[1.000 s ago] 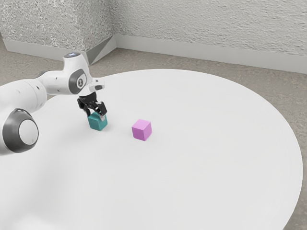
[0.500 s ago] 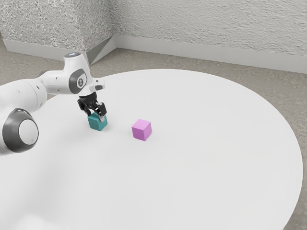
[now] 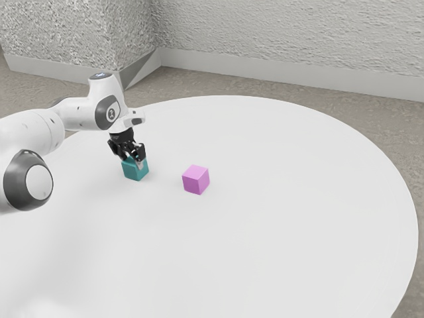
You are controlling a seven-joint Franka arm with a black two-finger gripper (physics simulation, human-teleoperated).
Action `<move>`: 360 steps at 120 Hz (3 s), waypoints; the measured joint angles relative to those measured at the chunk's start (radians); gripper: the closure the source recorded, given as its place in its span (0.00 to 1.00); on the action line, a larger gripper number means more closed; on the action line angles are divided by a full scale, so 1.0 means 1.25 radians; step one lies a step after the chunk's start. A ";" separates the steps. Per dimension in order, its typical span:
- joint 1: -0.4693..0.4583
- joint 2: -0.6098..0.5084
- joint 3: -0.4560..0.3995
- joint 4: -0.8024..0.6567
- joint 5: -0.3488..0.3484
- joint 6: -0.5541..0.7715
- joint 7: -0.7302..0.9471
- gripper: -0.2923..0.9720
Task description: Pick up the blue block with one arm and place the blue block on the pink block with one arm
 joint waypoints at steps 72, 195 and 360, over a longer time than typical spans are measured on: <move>-0.042 -0.065 -0.011 -0.009 0.011 -0.042 -0.031 0.62; -0.216 -0.109 0.018 -0.004 -0.002 -0.148 -0.201 0.60; -0.265 -0.100 0.029 0.008 0.029 -0.091 -0.258 0.59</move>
